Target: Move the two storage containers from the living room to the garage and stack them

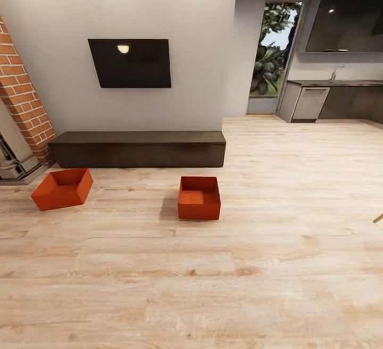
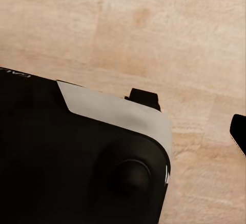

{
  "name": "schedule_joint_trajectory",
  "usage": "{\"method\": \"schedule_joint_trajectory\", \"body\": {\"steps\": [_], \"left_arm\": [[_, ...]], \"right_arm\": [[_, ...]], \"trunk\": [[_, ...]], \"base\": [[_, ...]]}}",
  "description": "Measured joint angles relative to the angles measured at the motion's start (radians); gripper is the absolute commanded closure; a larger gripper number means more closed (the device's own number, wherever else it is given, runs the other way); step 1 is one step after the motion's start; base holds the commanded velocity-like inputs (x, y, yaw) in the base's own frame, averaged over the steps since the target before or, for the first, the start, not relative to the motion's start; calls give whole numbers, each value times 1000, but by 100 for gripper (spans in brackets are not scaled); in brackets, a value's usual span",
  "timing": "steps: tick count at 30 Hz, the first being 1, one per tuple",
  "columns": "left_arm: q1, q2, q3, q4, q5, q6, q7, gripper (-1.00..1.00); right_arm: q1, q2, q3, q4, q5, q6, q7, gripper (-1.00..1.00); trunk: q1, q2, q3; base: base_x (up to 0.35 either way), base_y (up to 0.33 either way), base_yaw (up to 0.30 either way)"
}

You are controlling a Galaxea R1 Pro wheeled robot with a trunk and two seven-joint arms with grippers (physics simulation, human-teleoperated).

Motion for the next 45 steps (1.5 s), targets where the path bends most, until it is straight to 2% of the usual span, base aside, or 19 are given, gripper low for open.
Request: {"method": "schedule_joint_trajectory", "body": {"steps": [33,45], "left_arm": [[0,-3,0,0,-2,0,-1,-100],[0,-11,-3,0,-4,0,-2,-100]], "right_arm": [[0,-1,0,0,0,0,0,-100],[0,-1,0,-1,-1,0,0,-100]], "trunk": [[0,0,0],[0,0,0]], "base": [[307,129,0],[316,14,0]]}}
